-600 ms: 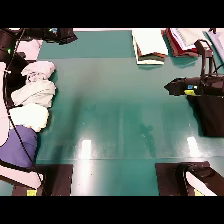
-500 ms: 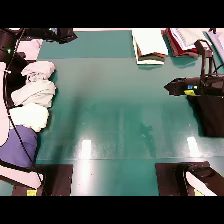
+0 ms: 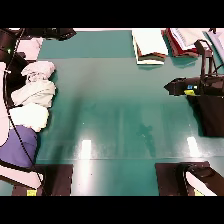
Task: Fold the shirts.
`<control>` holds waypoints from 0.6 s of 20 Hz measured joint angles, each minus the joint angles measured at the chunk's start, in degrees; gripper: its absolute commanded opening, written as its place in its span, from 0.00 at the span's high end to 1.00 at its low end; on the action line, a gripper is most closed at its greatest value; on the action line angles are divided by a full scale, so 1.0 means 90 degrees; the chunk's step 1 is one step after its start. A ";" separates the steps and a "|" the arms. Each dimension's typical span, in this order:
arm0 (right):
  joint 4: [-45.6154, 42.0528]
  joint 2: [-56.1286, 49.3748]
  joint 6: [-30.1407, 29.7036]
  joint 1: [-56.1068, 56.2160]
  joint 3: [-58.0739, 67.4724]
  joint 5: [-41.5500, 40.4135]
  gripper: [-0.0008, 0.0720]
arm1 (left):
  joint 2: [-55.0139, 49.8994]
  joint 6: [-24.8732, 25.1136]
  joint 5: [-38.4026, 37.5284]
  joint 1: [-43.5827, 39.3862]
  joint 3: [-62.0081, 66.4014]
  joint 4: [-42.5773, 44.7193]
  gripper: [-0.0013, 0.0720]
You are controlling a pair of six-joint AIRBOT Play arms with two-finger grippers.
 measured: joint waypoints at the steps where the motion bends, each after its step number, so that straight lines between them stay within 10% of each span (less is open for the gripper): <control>1: 0.0000 0.0000 0.0000 0.0002 0.0000 0.0000 0.97 | 0.0000 0.0000 0.0005 0.0000 0.0002 0.0000 0.95; 6: 0.0000 -0.0002 0.0000 0.0000 0.0000 0.0000 0.97 | 0.0010 0.0117 0.0109 0.0044 0.0036 0.0211 0.95; 7: 0.0000 0.0000 0.0000 0.0000 0.0000 0.0000 0.97 | 0.0017 0.0148 0.0092 0.0097 0.0056 0.0493 0.81; 8: 0.0000 0.0000 0.0000 0.0000 0.0000 0.0000 0.97 | 0.0022 0.0146 0.0027 0.0177 0.0063 0.0889 0.33; 9: 0.0000 0.0000 0.0000 0.0000 0.0000 0.0000 0.97 | 0.0022 0.0109 -0.0075 0.0257 0.0053 0.1297 0.21; 12: 0.0000 -0.0002 0.0000 0.0000 0.0000 0.0002 0.97 | 0.0007 -0.0206 -0.0299 0.0600 -0.0211 0.2603 0.23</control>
